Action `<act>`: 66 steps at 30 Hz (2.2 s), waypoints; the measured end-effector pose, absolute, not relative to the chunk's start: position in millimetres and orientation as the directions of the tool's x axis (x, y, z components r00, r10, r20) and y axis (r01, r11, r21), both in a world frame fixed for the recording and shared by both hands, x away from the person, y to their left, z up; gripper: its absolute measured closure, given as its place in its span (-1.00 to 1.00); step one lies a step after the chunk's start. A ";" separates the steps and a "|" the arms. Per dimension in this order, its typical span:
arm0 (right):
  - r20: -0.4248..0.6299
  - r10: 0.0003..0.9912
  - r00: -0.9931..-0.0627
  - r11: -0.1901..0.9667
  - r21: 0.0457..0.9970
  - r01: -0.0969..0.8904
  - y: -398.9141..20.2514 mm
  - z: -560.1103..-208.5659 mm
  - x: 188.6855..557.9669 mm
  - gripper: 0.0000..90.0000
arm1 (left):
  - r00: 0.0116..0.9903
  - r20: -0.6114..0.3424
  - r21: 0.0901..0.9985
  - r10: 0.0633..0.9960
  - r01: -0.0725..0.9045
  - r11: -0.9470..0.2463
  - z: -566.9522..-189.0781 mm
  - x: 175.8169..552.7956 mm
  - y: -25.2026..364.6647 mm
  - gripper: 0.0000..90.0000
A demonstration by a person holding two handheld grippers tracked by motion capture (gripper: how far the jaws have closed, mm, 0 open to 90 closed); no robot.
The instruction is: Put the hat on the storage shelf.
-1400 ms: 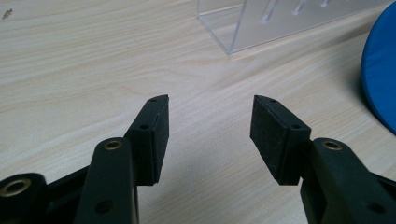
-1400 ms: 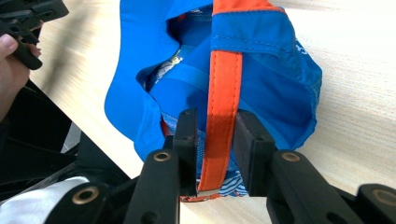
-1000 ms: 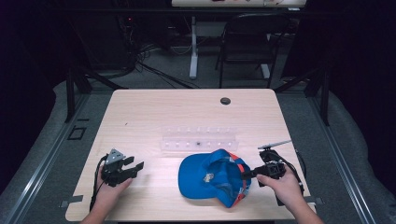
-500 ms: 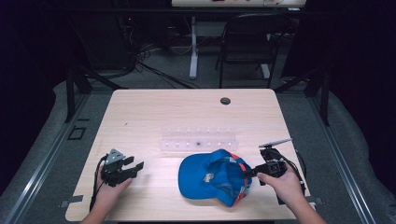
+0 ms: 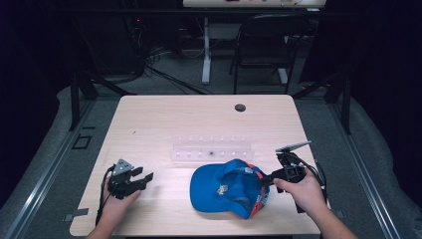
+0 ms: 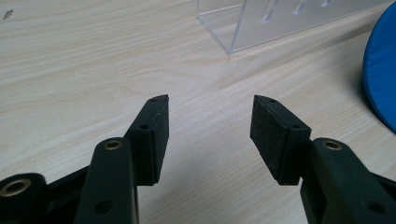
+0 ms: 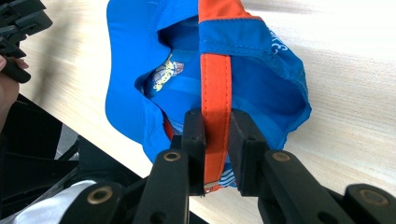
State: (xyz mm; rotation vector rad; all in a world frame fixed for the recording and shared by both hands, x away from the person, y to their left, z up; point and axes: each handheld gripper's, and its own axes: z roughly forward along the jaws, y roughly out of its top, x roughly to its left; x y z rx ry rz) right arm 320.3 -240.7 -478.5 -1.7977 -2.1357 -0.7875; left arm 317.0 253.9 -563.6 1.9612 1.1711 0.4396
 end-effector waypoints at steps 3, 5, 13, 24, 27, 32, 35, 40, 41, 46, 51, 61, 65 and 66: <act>0.500 0.841 -0.208 0.099 0.237 0.967 -238.8 -473.8 321.5 0.73 | 0.513 -0.096 0.774 0.853 0.577 -0.261 -563.6 317.0 254.1 0.05; 0.496 0.843 -0.210 0.105 0.230 0.967 -238.3 -470.0 322.3 0.73 | 0.514 -0.097 0.774 0.852 0.578 -0.261 -563.7 316.9 253.8 0.05; 0.478 0.854 -0.204 0.108 0.220 0.970 -232.8 -459.3 325.4 0.73 | 0.513 -0.097 0.773 0.853 0.579 -0.260 -563.7 316.7 253.6 0.05; 0.502 0.849 -0.167 0.092 0.170 0.981 -229.2 -443.4 330.8 0.73 | 0.514 -0.098 0.772 0.852 0.580 -0.261 -564.1 317.0 253.2 0.05; 0.489 0.855 -0.171 0.108 0.156 0.982 -228.7 -440.0 332.4 0.73 | 0.513 -0.099 0.772 0.853 0.580 -0.259 -564.2 316.9 253.0 0.05; 0.484 0.861 -0.159 0.096 0.153 0.984 -225.1 -433.4 334.0 0.73 | 0.515 -0.097 0.771 0.852 0.580 -0.263 -564.2 317.1 253.2 0.05; 0.483 0.860 -0.165 0.107 0.145 0.984 -225.1 -430.7 336.1 0.73 | 0.514 -0.099 0.771 0.852 0.581 -0.260 -564.3 317.1 253.3 0.05; 0.462 0.874 -0.149 0.092 0.142 0.986 -220.8 -425.3 337.9 0.73 | 0.514 -0.099 0.771 0.852 0.581 -0.261 -564.3 317.1 253.2 0.05; 0.457 0.873 -0.172 0.126 0.130 0.983 -222.3 -423.3 339.1 0.73 | 0.515 -0.099 0.771 0.852 0.581 -0.261 -564.3 317.1 253.3 0.05; 0.464 0.871 -0.161 0.111 0.133 0.985 -218.8 -417.2 339.6 0.73 | 0.515 -0.101 0.772 0.851 0.580 -0.259 -564.4 317.2 253.5 0.05; 0.496 0.855 -0.152 0.097 0.135 0.986 -217.6 -407.7 340.8 0.73 | 0.514 -0.102 0.772 0.852 0.581 -0.258 -564.5 317.3 253.4 0.05; 0.581 0.800 -0.149 0.088 0.132 0.987 -216.4 -398.5 342.6 0.73 | 0.515 -0.101 0.772 0.851 0.580 -0.260 -564.3 317.3 253.8 0.05; 0.621 0.771 -0.142 0.079 0.128 0.989 -216.6 -394.9 343.1 0.73 | 0.516 -0.102 0.768 0.850 0.585 -0.262 -564.1 317.5 254.1 0.05; 0.627 0.766 -0.140 0.071 0.135 0.988 -215.8 -394.6 343.1 0.73 | 0.517 -0.102 0.768 0.850 0.584 -0.263 -564.1 317.4 254.1 0.05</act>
